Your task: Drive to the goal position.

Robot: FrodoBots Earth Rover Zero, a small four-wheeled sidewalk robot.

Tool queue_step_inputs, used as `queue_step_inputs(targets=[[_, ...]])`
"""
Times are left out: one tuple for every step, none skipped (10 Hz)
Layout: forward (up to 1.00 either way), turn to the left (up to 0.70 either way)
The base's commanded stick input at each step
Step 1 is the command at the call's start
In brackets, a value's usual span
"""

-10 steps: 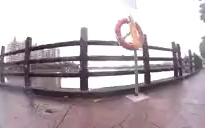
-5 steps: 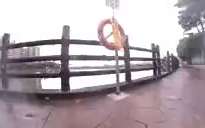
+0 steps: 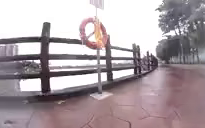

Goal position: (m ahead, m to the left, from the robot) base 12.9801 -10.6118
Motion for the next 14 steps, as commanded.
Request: queue_step_inputs(targets=[[0.0, -1.0], [0.0, -1.0], [0.0, -1.0], [0.0, -1.0], [0.0, -1.0], [0.0, -1.0], [1.0, -0.39], [1.0, -0.26], [1.0, 0.0], [1.0, 0.0], [1.0, 0.0], [1.0, 0.0], [1.0, 0.0], [1.0, 0.0]])
